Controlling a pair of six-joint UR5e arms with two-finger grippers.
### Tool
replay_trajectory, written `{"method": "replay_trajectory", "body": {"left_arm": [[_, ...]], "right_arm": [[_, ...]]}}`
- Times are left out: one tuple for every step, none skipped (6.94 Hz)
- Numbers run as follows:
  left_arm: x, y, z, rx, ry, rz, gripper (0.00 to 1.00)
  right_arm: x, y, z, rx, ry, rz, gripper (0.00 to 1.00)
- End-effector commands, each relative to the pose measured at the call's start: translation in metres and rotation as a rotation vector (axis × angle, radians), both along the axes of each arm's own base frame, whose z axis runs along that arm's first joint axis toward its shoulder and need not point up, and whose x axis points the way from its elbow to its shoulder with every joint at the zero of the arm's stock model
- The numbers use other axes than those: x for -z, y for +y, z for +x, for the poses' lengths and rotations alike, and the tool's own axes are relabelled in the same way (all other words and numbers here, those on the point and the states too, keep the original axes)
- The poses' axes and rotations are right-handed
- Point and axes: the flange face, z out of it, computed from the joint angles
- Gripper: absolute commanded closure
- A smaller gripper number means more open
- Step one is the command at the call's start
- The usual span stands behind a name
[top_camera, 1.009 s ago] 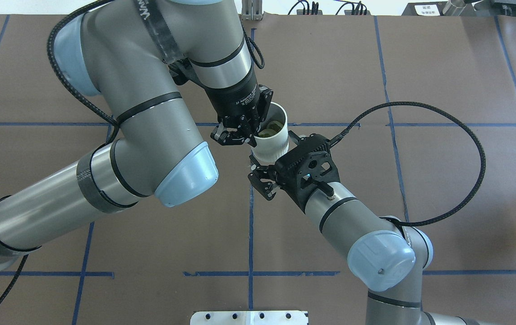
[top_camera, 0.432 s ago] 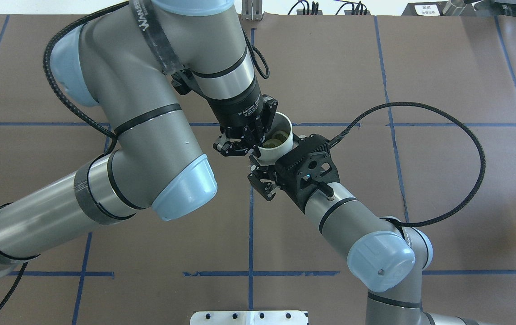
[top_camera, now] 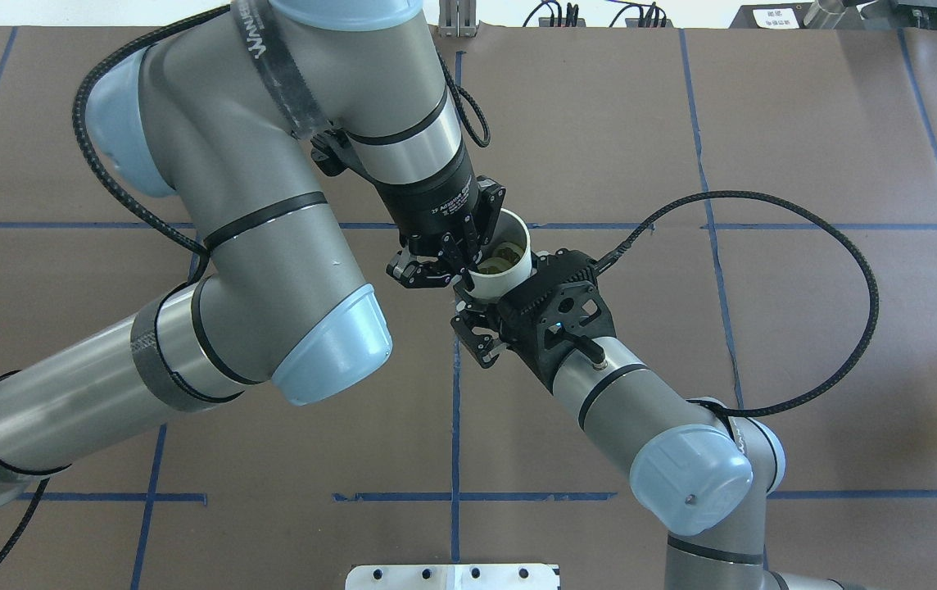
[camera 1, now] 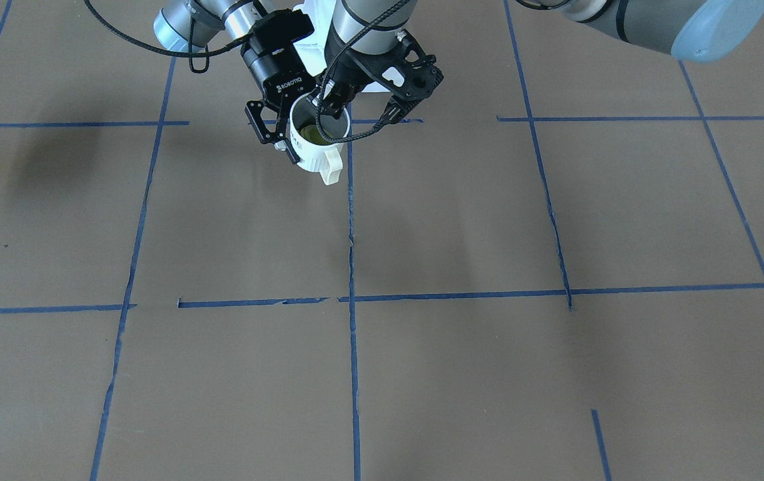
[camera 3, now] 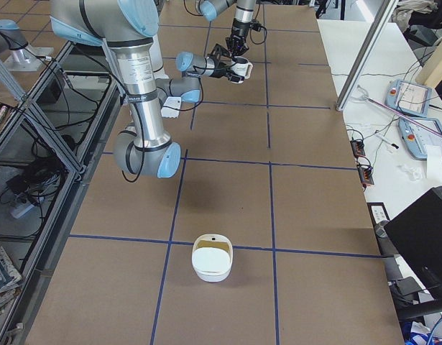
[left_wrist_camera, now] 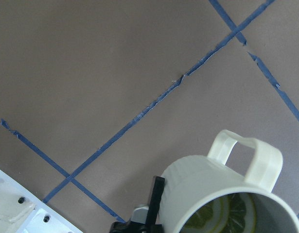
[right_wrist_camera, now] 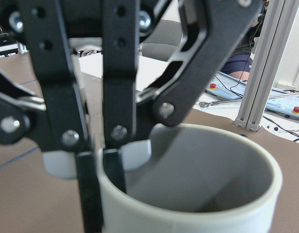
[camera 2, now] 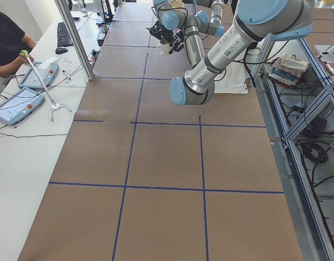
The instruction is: Left arm hands cup to right arm to dump lemon
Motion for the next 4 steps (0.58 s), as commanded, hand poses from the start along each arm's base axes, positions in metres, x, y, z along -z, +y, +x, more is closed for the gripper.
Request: {"method": "replay_trajectory", "body": {"left_arm": [[0.000, 0.002, 0.000, 0.000, 0.001, -0.005, 0.00], [0.006, 0.007, -0.008, 0.003, 0.019, 0.010, 0.00], [-0.001, 0.017, -0.023, 0.007, 0.036, 0.025, 0.00], [-0.009, 0.018, -0.032, 0.016, 0.037, 0.036, 0.00]], "right_arm": [[-0.001, 0.000, 0.001, -0.004, 0.011, 0.008, 0.61], [-0.004, 0.001, 0.000, -0.013, 0.017, 0.009, 0.61], [-0.010, 0.000, 0.003, -0.026, 0.029, 0.008, 0.61], [-0.033, -0.001, 0.011, -0.044, 0.068, 0.001, 0.61]]}}
